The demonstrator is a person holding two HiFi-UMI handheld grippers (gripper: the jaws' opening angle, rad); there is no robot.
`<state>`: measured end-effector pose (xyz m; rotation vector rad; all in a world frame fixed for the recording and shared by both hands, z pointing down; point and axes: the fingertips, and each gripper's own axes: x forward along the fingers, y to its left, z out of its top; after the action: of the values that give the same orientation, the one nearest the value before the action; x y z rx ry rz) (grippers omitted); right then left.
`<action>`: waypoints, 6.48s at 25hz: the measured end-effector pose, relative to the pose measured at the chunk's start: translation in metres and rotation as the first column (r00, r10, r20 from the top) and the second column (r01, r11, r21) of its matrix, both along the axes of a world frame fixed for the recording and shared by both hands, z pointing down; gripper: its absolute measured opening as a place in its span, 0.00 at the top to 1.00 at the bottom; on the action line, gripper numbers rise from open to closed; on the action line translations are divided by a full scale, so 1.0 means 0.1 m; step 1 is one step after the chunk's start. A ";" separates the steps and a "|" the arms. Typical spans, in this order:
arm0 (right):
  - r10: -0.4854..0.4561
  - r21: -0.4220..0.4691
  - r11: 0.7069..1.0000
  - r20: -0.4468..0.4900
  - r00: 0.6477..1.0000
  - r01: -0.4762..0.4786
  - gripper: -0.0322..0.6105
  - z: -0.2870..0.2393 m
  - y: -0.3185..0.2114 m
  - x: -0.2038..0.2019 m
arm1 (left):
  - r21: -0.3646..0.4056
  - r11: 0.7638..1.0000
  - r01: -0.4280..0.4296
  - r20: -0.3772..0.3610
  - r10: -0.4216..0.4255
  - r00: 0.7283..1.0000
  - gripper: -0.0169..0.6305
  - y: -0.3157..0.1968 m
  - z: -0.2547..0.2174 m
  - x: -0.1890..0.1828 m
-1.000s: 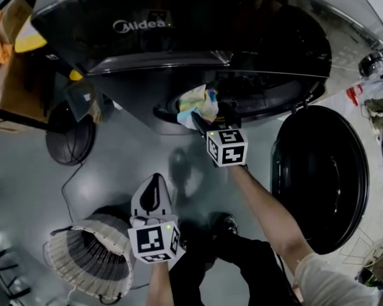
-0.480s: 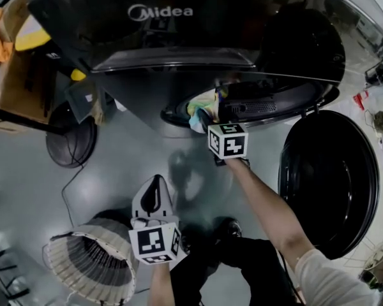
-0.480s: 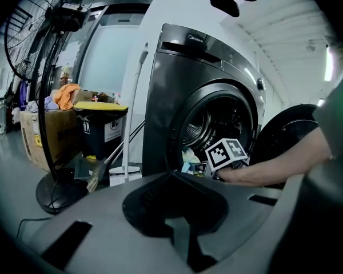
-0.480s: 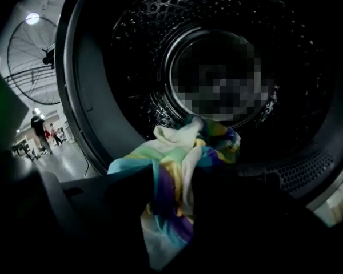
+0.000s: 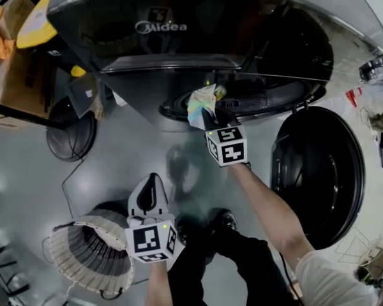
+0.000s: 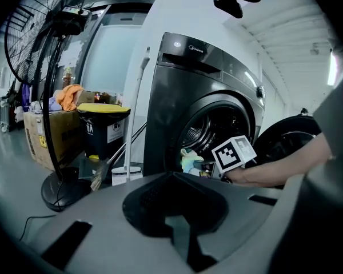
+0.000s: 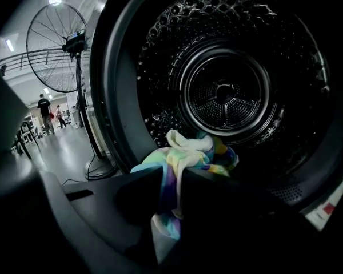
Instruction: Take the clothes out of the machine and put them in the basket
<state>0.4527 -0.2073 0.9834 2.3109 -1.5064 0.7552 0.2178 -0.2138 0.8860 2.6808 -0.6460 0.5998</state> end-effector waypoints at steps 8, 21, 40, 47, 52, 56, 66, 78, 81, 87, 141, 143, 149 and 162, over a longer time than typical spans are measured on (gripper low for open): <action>-0.002 0.050 0.999 0.017 1.000 0.001 0.84 -0.94 0.50 -0.26 | -0.029 0.999 -0.022 -0.008 0.021 1.000 0.95 0.35 -0.77 0.02; 0.001 0.179 0.984 0.036 0.999 -0.007 0.84 -2.72 1.15 -0.46 | 0.010 1.000 -0.015 -0.036 0.016 0.999 0.95 0.56 -2.19 0.17; -0.094 0.343 0.935 -0.020 0.995 0.095 0.84 -5.41 1.75 -0.72 | 0.141 0.985 0.099 -0.084 -0.087 0.993 0.95 0.79 -4.34 -0.21; -0.192 0.386 0.899 -0.078 0.978 0.207 0.84 -6.21 1.85 -0.94 | 0.187 0.969 0.159 -0.106 -0.141 0.984 0.95 0.78 -4.95 -0.43; -0.281 0.400 0.864 -0.119 0.952 0.305 0.84 -6.56 1.78 -1.22 | 0.223 0.950 0.218 -0.118 -0.196 0.974 0.95 0.82 -5.27 -0.72; -0.366 0.406 0.828 -0.134 0.921 0.388 0.84 -6.76 1.66 -1.51 | 0.234 0.928 0.291 -0.107 -0.273 0.956 0.95 0.88 -5.42 -1.13; -0.583 0.447 0.686 -0.136 0.801 0.575 0.84 -6.99 1.20 -2.65 | 0.259 0.809 0.527 -0.110 -0.518 0.848 0.95 0.97 -5.62 -2.53; -0.803 0.455 0.468 -0.139 0.579 0.758 0.84 -7.11 0.65 -4.77 | 0.268 0.629 0.730 -0.109 -0.733 0.671 0.95 1.09 -5.70 -4.48; -0.829 0.451 0.436 -0.136 0.542 0.779 0.84 -7.08 0.55 -5.28 | 0.265 0.598 0.756 -0.116 -0.759 0.641 0.95 1.06 -5.67 -4.92; -0.872 0.429 0.382 -0.126 0.473 0.819 0.84 -6.96 0.43 -6.30 | 0.242 0.540 0.806 -0.126 -0.806 0.578 0.95 1.02 -5.58 -5.85; -0.947 0.008 0.309 0.092 0.307 0.951 0.67 -3.71 -0.24 -7.86 | 0.017 0.379 0.925 0.030 -0.925 0.379 0.95 0.67 -3.62 -7.03; -0.948 0.019 0.309 0.081 0.307 0.951 0.74 -3.79 -0.22 -7.85 | 0.018 0.384 0.923 0.028 -0.923 0.384 0.95 0.68 -3.65 -7.02; -0.954 0.049 0.301 0.020 0.300 0.952 0.90 -4.14 -0.18 -7.78 | 0.032 0.392 0.920 0.011 -0.920 0.392 0.95 0.71 -3.83 -6.99; -0.944 0.152 0.290 -0.119 0.309 0.945 0.92 -5.35 -0.06 -7.38 | 0.102 0.411 0.906 -0.060 -0.907 0.418 0.95 0.83 -4.60 -6.86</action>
<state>-0.2851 -0.2135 0.4484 0.9847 -2.5682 0.2093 -0.4681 -0.1307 0.4258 1.8952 -1.9903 0.2228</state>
